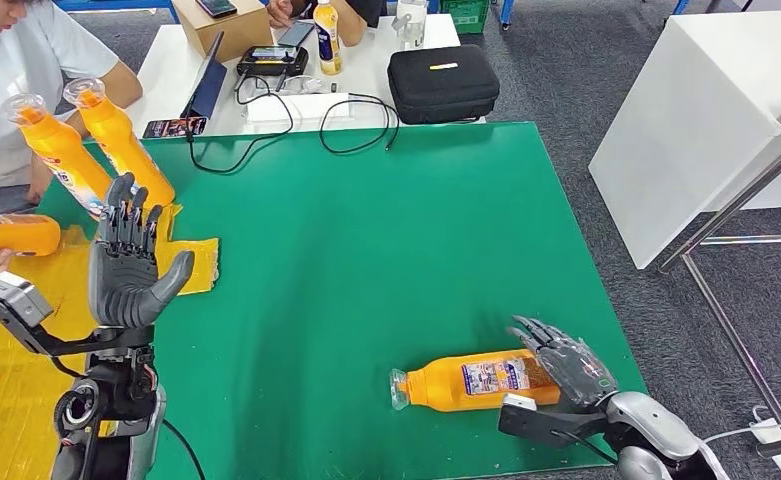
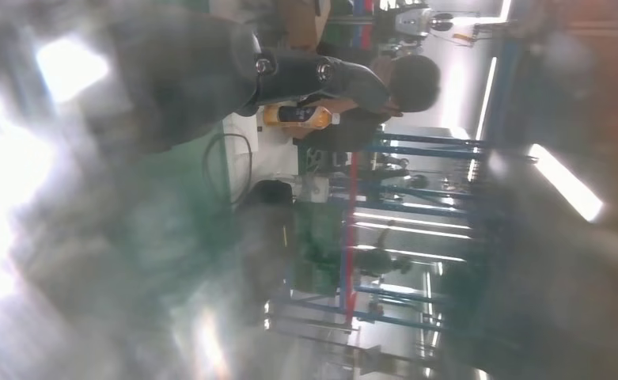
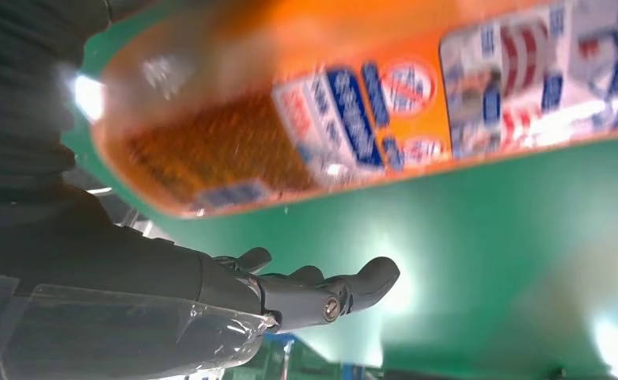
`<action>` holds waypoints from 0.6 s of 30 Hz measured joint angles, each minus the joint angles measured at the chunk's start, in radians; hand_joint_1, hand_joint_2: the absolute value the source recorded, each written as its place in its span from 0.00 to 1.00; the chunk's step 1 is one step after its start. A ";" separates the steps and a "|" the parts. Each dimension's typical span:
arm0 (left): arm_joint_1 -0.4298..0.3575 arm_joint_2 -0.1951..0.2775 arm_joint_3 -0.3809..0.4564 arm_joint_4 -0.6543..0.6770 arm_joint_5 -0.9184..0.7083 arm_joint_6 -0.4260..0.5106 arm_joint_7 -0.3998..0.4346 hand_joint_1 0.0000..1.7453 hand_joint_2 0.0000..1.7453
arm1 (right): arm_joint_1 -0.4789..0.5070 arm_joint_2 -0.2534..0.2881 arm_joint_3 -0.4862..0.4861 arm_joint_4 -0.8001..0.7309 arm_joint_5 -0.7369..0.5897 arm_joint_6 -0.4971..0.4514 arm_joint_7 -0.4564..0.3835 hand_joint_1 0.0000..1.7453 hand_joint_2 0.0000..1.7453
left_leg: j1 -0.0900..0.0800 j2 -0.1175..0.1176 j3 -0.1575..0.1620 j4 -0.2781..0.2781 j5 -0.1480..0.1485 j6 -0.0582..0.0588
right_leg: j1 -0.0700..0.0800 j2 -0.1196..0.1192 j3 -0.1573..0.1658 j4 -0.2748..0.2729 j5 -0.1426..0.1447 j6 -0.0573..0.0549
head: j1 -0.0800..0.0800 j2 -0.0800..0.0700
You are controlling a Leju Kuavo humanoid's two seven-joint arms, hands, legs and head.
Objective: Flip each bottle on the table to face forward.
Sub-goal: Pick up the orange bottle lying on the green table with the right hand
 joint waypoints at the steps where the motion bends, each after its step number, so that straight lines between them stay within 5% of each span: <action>1: -0.003 -0.001 -0.001 0.003 0.000 0.000 0.000 0.00 1.00 | -0.009 0.004 0.008 0.017 0.003 -0.001 0.002 0.00 1.00 | 0.000 0.000 0.000 0.000 0.000 0.000 | 0.000 0.000 0.000 0.000 0.000 0.000 | 0.000 0.000; 9: -0.018 -0.006 -0.015 0.021 0.005 0.000 0.004 0.00 1.00 | -0.084 0.049 0.057 0.124 0.031 -0.009 0.030 0.01 1.00 | 0.000 0.000 0.000 0.000 0.000 0.000 | 0.000 0.000 0.000 0.000 0.000 0.000 | 0.000 0.000; 11: -0.022 -0.007 -0.017 0.026 0.009 0.000 0.005 0.00 1.00 | -0.107 0.060 0.072 0.152 0.036 -0.010 0.035 0.21 1.00 | 0.001 0.001 0.001 0.000 0.000 0.000 | 0.001 0.000 0.000 0.000 0.000 0.000 | 0.000 0.000; 14: -0.029 -0.009 -0.020 0.036 0.010 0.000 0.006 0.00 1.00 | -0.144 0.069 0.098 0.193 0.044 -0.007 0.041 0.73 1.00 | 0.001 0.002 0.003 0.000 0.000 0.000 | 0.001 0.001 0.002 0.000 0.000 0.000 | 0.000 0.000; 15: -0.031 -0.010 -0.021 0.039 0.011 0.000 0.006 0.00 1.00 | -0.153 0.070 0.105 0.204 0.046 -0.005 0.044 0.82 1.00 | 0.001 0.002 0.004 0.000 0.000 0.000 | 0.001 0.001 0.003 0.000 0.000 0.000 | 0.000 0.000; 18: -0.035 -0.010 -0.022 0.046 0.012 0.000 0.006 0.00 1.00 | -0.175 0.070 0.123 0.232 0.049 -0.003 0.051 0.86 1.00 | 0.001 0.003 0.007 0.000 0.000 0.000 | 0.001 0.002 0.005 0.000 0.000 0.000 | 0.000 0.000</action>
